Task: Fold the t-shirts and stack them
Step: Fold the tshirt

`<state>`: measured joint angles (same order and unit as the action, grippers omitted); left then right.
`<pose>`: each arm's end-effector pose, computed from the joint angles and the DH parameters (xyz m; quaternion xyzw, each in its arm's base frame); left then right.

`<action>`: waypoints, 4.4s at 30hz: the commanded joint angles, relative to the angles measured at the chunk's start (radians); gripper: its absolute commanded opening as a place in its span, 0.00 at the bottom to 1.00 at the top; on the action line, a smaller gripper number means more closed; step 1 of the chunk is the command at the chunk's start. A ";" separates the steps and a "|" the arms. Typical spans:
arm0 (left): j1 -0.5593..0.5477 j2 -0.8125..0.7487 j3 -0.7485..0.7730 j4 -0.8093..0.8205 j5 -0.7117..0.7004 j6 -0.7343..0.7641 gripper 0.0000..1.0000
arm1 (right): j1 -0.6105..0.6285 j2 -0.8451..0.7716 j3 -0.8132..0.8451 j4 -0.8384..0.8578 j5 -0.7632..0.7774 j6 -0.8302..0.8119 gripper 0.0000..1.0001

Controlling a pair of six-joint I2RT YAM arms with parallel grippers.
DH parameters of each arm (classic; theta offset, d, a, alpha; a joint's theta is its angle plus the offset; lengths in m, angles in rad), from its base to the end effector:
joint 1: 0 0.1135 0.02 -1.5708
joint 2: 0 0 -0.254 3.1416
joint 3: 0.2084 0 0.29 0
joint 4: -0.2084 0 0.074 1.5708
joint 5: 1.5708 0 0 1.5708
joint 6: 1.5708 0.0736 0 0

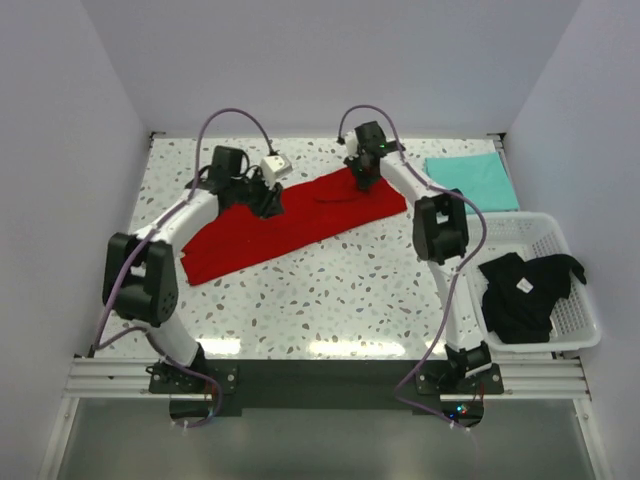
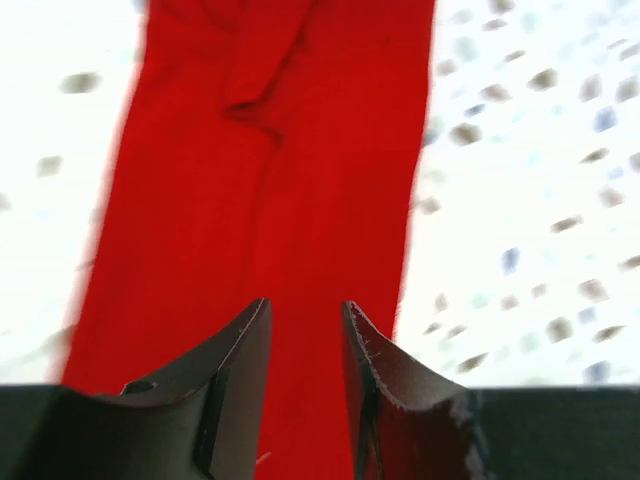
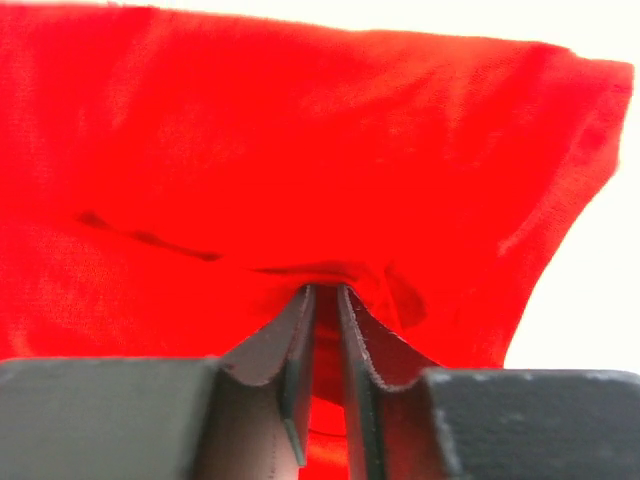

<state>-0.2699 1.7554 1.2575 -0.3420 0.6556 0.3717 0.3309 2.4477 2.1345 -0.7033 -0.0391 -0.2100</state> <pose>0.4053 -0.1587 0.1819 0.3880 0.8028 -0.2831 0.3532 0.5489 0.1916 0.1202 -0.2621 0.9253 0.0353 0.2719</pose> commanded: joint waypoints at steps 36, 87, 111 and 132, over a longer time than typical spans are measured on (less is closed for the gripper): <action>-0.649 0.220 0.195 -0.440 -0.335 0.089 0.22 | -0.128 -0.498 -0.277 -0.193 -0.200 0.075 0.55; -0.057 -0.343 -0.394 0.004 -0.071 -0.155 0.31 | 0.132 -0.177 -0.228 0.170 0.269 -0.296 0.47; -0.449 -0.062 -0.302 -0.186 -0.215 -0.064 0.13 | -0.013 -0.498 -0.240 -0.343 -0.237 -0.147 0.51; -0.448 -0.712 -0.693 -0.155 -0.074 0.637 0.56 | 0.411 -1.284 -1.240 -0.026 -0.287 -0.562 0.44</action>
<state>-0.7086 1.0573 0.6132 -0.5251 0.5507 0.8719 0.6628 1.1534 0.9218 -0.8825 -0.3901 -0.8177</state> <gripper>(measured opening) 0.557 0.454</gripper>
